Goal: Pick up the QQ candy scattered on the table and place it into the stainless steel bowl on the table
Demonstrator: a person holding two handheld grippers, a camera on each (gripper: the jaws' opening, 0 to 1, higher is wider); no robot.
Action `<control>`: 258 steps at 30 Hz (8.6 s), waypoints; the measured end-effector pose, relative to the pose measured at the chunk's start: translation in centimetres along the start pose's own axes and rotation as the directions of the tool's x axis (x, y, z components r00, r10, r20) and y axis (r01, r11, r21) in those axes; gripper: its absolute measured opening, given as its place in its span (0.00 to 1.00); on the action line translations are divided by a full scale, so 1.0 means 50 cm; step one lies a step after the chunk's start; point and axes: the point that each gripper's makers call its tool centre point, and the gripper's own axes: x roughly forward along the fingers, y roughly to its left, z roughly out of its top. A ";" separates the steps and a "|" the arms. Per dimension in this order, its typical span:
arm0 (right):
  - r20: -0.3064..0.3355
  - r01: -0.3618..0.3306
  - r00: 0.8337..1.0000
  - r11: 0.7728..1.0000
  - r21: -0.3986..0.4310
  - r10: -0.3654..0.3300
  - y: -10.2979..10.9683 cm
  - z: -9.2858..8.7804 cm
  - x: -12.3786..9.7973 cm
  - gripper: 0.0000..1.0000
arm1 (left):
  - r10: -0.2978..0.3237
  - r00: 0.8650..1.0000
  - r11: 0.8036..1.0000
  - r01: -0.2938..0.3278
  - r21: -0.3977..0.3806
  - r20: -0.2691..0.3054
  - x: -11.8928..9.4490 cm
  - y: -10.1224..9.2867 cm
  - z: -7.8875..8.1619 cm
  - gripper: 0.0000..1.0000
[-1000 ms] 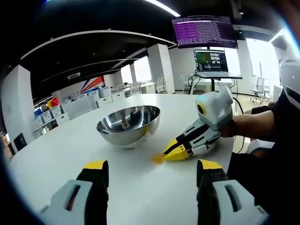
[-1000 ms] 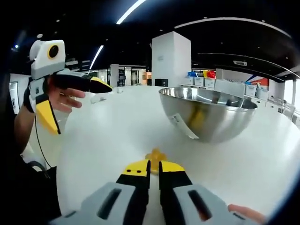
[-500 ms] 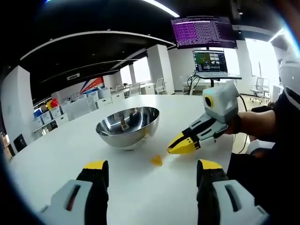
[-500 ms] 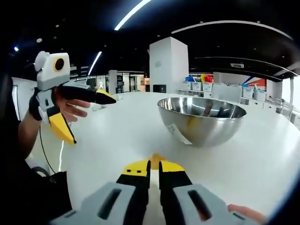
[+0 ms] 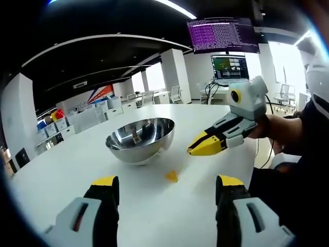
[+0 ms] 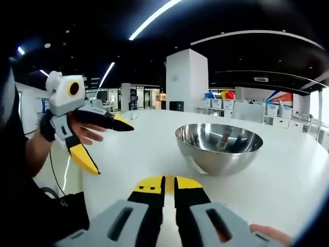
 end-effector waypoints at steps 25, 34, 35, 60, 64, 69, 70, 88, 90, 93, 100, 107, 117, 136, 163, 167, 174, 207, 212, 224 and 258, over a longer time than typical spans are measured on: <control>0.155 0.051 0.987 0.995 -0.090 -0.037 -0.046 0.167 -0.025 0.06 | 0.000 1.000 1.000 0.000 0.005 0.003 -0.002 0.001 0.005 0.76; 0.255 0.080 0.966 0.988 -0.134 -0.044 -0.080 0.289 -0.026 0.06 | 0.002 1.000 1.000 -0.002 0.006 0.005 -0.002 0.001 0.007 0.76; 0.256 0.084 0.965 0.987 -0.135 -0.047 -0.085 0.295 -0.022 0.06 | 0.003 1.000 1.000 -0.003 0.008 0.005 -0.003 0.001 0.008 0.76; 0.113 0.174 0.980 0.977 -0.122 -0.161 -0.206 0.193 0.115 0.06 | 0.013 1.000 1.000 -0.013 0.000 0.005 -0.009 0.007 0.002 0.77; 0.080 0.177 0.982 0.978 -0.106 -0.169 -0.219 0.161 0.133 0.06 | 0.016 1.000 1.000 -0.016 -0.001 0.004 -0.010 0.008 0.001 0.77; 0.038 0.184 0.983 0.978 -0.093 -0.181 -0.232 0.125 0.149 0.06 | 0.018 1.000 1.000 -0.018 0.002 0.001 -0.010 0.010 0.001 0.77; 0.035 0.184 0.983 0.979 -0.091 -0.182 -0.234 0.119 0.151 0.06 | 0.017 1.000 1.000 -0.017 0.002 0.001 -0.010 0.010 0.001 0.77; -0.008 0.175 0.984 0.982 -0.078 -0.176 -0.231 0.076 0.159 0.06 | 0.014 1.000 1.000 -0.014 0.002 -0.005 -0.006 0.007 0.000 0.77; -0.009 0.176 0.984 0.981 -0.078 -0.177 -0.230 0.076 0.158 0.06 | 0.011 1.000 1.000 -0.011 0.002 -0.004 -0.006 0.005 0.000 0.77; -0.005 0.173 0.985 0.982 -0.069 -0.174 -0.230 0.078 0.159 0.07 | 0.012 1.000 1.000 -0.012 0.004 -0.005 -0.007 0.005 0.000 0.77; 0.036 0.167 0.986 0.982 -0.086 -0.164 -0.230 0.088 0.161 0.31 | 0.010 1.000 1.000 -0.010 0.004 -0.005 -0.006 0.005 -0.001 0.77; 0.036 0.170 0.985 0.980 -0.103 -0.167 -0.225 0.089 0.154 0.29 | 0.014 1.000 1.000 -0.014 0.003 -0.002 -0.008 0.006 0.001 0.77; 0.043 0.182 0.983 0.976 -0.119 -0.178 -0.226 0.093 0.150 0.28 | 0.012 1.000 1.000 -0.012 0.003 -0.001 -0.009 0.004 0.001 0.77; 0.188 0.217 0.965 0.962 -0.166 -0.185 -0.203 0.204 0.087 0.28 | 0.014 1.000 1.000 -0.014 0.008 0.003 -0.009 0.006 0.007 0.77; 0.198 -0.045 0.978 0.994 -0.104 0.065 0.016 0.148 0.009 0.22 | 0.045 0.999 0.999 -0.045 0.004 0.000 -0.021 0.017 0.006 0.77; 0.118 -0.071 0.990 0.996 -0.062 0.078 0.032 0.080 0.029 0.18 | 0.042 0.999 0.999 -0.042 0.004 -0.002 -0.019 0.016 0.004 0.77; -0.005 -0.044 0.999 0.998 -0.052 0.043 0.011 -0.023 0.056 0.11 | 0.031 1.000 1.000 -0.031 0.003 -0.004 -0.014 0.011 0.001 0.77; -0.093 -0.033 0.995 0.999 0.000 0.033 -0.021 -0.112 0.110 0.08 | 0.007 1.000 1.000 -0.007 -0.012 -0.007 0.004 0.005 -0.009 0.77; -0.090 -0.034 0.995 0.999 0.007 0.035 -0.019 -0.114 0.110 0.08 | 0.008 1.000 1.000 -0.008 -0.012 -0.008 0.003 0.006 -0.009 0.77; -0.081 -0.032 0.996 0.999 -0.003 0.032 -0.024 -0.116 0.113 0.06 | 0.012 1.000 1.000 -0.012 -0.008 -0.003 -0.004 0.006 -0.005 0.77; -0.074 -0.026 0.997 0.998 -0.059 0.022 -0.020 -0.118 0.114 0.06 | 0.008 1.000 1.000 -0.009 -0.011 -0.002 -0.002 0.002 -0.006 0.77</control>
